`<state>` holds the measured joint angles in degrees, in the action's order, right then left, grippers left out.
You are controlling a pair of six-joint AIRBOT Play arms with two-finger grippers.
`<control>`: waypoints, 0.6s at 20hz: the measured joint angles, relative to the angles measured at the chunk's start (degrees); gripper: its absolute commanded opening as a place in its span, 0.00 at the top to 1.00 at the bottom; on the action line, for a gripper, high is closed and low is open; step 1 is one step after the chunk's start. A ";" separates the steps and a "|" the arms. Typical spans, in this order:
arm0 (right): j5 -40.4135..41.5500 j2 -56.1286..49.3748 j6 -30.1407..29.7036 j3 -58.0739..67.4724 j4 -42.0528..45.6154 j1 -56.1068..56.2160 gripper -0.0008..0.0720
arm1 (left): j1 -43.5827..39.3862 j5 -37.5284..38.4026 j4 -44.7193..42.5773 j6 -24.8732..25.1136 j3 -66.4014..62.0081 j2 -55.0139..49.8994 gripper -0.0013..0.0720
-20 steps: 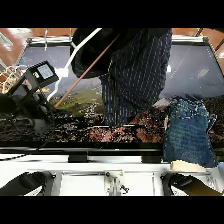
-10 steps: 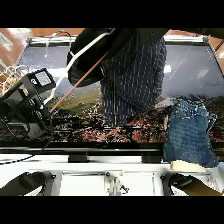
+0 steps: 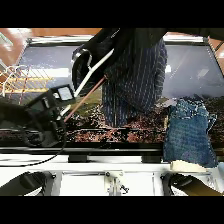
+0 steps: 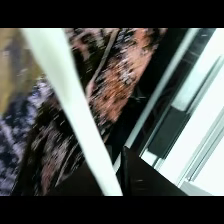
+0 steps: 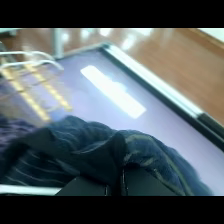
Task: Fold the shirts.
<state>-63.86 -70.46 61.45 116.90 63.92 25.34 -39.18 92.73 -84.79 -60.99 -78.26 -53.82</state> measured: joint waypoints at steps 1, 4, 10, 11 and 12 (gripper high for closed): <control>-0.42 0.37 0.04 0.00 -0.48 0.92 0.83 | -0.07 -1.44 1.38 0.59 0.63 -0.83 0.91; -3.74 2.14 2.43 0.00 1.07 3.69 0.83 | -0.17 -5.99 5.88 2.29 1.60 -2.47 0.91; -15.04 4.79 10.93 0.02 5.92 5.57 0.83 | 0.46 -14.73 15.74 3.02 2.10 -3.50 0.91; -17.31 4.52 12.33 0.02 5.66 5.66 0.81 | 0.46 -15.89 17.20 3.10 2.14 -3.61 0.91; -19.21 4.20 13.60 0.02 5.03 5.70 0.60 | 0.52 -16.94 18.40 3.19 2.14 -3.69 0.91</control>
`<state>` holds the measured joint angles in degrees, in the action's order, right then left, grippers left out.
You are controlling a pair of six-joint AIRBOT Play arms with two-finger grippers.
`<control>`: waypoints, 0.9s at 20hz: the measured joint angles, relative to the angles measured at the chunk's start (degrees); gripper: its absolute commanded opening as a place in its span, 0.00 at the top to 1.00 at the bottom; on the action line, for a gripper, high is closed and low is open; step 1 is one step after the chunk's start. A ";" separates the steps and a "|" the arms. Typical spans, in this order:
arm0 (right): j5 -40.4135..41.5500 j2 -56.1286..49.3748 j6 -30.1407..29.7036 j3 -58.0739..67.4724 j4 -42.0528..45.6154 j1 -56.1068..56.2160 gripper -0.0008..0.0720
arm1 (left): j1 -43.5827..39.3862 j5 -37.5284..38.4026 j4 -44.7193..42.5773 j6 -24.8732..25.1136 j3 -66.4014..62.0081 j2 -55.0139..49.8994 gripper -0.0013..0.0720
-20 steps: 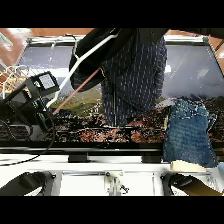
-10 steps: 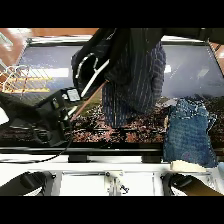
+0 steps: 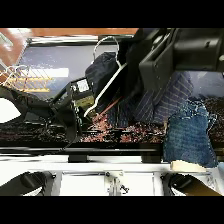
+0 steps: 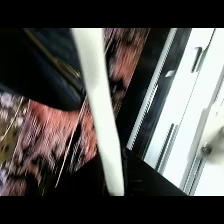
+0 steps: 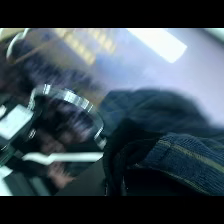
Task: Fold the shirts.
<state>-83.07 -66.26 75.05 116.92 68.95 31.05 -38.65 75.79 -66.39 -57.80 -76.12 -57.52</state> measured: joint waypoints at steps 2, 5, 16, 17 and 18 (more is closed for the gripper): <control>-3.19 -0.50 2.40 0.00 -1.70 0.11 0.23 | 0.24 -1.97 1.66 0.00 0.00 0.00 0.91; -5.29 0.44 4.81 -0.04 -1.11 0.09 0.23 | 1.42 -2.78 2.12 0.13 -0.74 0.07 0.91; -4.17 8.48 15.67 0.00 42.97 -7.08 0.23 | 4.57 2.21 0.66 2.99 -2.36 0.09 0.91; -6.60 7.19 14.64 -0.02 42.25 -9.60 0.23 | 4.59 2.49 0.07 3.21 -2.38 0.09 0.91; -9.51 5.92 13.22 -0.07 39.39 -11.98 0.23 | 4.68 2.73 -0.72 3.56 -2.40 0.09 0.91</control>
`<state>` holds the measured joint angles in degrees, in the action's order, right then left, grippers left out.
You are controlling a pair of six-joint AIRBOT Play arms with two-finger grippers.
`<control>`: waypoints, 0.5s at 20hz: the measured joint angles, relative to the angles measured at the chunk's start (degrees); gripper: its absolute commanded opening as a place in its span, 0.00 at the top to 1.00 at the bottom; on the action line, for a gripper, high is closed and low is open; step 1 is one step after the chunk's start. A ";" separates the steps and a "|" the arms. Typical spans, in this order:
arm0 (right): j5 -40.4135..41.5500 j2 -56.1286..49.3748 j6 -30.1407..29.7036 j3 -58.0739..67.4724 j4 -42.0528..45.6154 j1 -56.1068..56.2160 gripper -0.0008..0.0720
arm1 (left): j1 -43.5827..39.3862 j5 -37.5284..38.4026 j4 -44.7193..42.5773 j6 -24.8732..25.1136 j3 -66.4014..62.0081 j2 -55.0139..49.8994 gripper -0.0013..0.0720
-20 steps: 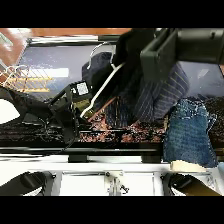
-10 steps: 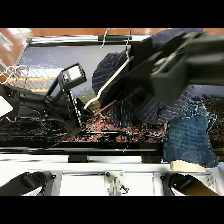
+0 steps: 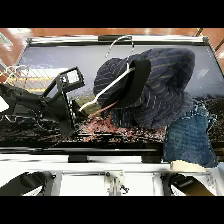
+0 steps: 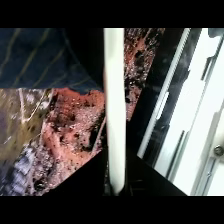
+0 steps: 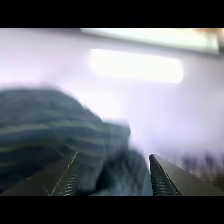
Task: Fold the shirts.
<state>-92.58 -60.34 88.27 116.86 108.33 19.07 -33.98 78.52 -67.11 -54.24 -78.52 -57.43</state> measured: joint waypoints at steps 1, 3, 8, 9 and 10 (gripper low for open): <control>-2.73 -0.98 -1.64 0.02 -3.91 -1.79 0.23 | 0.02 0.04 -0.66 0.09 -0.04 0.00 0.91; -6.60 -2.47 -4.66 -0.09 -13.27 -4.02 0.23 | 0.20 -0.13 -1.51 0.28 -0.04 -0.09 0.91; -6.75 0.17 -7.19 -4.83 -22.10 0.28 0.23 | 0.42 -0.57 -2.47 0.28 -0.04 -0.17 0.91; -6.82 1.95 -7.56 -7.37 -21.97 2.73 0.23 | 0.46 -0.59 -2.54 0.28 -0.04 -0.17 0.91; -6.82 3.96 -7.58 -10.19 -21.07 5.03 0.23 | 0.50 -0.61 -2.56 0.26 -0.04 -0.17 0.91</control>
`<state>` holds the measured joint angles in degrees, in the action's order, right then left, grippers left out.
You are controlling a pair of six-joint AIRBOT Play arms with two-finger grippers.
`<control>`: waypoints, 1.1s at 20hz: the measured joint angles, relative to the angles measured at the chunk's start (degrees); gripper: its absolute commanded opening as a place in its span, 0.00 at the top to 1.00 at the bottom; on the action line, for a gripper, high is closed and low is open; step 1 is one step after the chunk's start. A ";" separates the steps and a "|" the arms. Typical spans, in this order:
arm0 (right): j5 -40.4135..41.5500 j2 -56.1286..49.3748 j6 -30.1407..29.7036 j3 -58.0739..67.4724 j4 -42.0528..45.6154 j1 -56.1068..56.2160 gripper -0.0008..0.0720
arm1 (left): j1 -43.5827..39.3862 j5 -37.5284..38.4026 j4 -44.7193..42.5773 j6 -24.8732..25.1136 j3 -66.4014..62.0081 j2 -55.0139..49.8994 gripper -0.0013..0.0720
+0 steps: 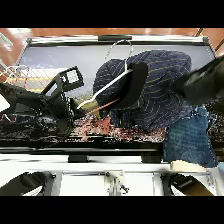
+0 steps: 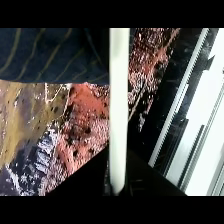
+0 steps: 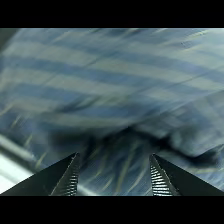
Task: Fold the shirts.
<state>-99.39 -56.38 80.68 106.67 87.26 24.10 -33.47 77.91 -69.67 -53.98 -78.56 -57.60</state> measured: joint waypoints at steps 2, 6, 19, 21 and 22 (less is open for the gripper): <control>-0.59 5.18 0.61 -6.95 2.36 4.33 0.09 | 0.15 -0.04 -0.09 -0.07 0.00 -0.04 0.91; -3.43 13.99 0.07 -20.52 11.34 8.39 0.09 | 0.28 -0.09 -0.20 -0.24 0.00 -0.04 0.91; 4.46 5.51 -6.54 -27.02 20.00 10.01 0.83 | 0.31 -0.02 -0.37 -0.17 0.00 -0.02 0.91; 6.16 6.78 -7.04 -24.57 26.32 10.03 0.83 | 0.28 -0.02 -0.24 0.02 0.00 0.02 0.91; 7.85 7.37 -7.41 -22.88 29.53 10.03 0.83 | 0.28 -0.02 0.13 0.07 0.00 0.00 0.91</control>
<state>-91.55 -49.01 73.28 83.79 116.79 34.13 -33.19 77.89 -69.54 -53.91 -78.56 -57.60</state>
